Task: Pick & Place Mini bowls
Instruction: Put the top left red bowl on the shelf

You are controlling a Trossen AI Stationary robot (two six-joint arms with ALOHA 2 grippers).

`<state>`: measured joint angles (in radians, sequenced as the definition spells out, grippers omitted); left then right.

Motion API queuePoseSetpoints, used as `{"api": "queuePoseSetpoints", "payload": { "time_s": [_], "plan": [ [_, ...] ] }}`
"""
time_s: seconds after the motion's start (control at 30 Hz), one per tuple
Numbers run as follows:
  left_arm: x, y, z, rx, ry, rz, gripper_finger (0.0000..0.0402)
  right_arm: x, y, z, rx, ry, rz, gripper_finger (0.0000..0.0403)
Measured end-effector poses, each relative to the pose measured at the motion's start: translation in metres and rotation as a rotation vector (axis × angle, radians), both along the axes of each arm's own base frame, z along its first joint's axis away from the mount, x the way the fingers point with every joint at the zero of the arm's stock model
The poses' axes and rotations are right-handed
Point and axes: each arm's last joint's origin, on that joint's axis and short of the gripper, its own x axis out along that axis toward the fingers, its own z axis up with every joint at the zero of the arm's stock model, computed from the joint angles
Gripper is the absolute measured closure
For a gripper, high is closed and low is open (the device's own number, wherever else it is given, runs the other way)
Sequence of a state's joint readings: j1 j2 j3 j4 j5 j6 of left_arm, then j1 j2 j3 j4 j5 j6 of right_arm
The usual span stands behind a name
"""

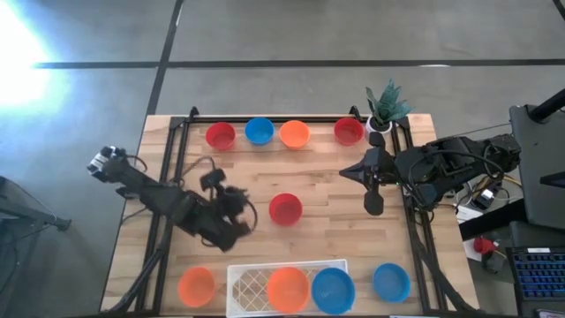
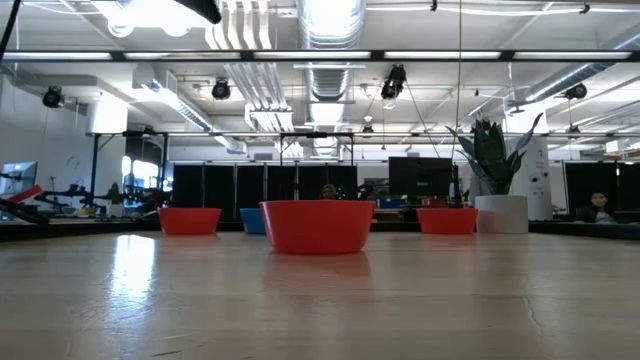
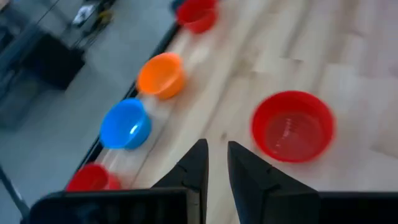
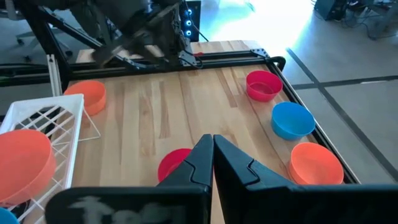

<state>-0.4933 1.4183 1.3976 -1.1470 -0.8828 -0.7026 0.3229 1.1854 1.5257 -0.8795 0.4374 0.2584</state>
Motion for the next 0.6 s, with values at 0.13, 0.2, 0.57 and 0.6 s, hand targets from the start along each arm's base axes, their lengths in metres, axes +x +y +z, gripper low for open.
{"api": "queuePoseSetpoints", "payload": {
  "time_s": [0.13, 0.2, 0.57, 0.6],
  "plan": [
    [-0.020, 0.025, -0.006, -0.038, -0.051, 0.099, 0.0346, 0.000, 0.000, 0.000, 0.000, 0.000, 0.000, 0.0394],
    [-0.031, 0.037, -0.010, -0.058, -0.069, 0.145, 0.0346, 0.000, 0.000, 0.000, 0.000, 0.000, 0.000, 0.0394],
    [-0.079, 0.093, -0.033, -0.162, -0.184, 0.433, 0.0346, 0.000, 0.000, 0.000, 0.001, 0.000, -0.001, 0.0394],
    [-0.081, 0.097, -0.034, -0.183, -0.180, 0.451, 0.0346, 0.000, 0.000, 0.000, 0.002, 0.000, -0.001, 0.0394]
  ]
}}
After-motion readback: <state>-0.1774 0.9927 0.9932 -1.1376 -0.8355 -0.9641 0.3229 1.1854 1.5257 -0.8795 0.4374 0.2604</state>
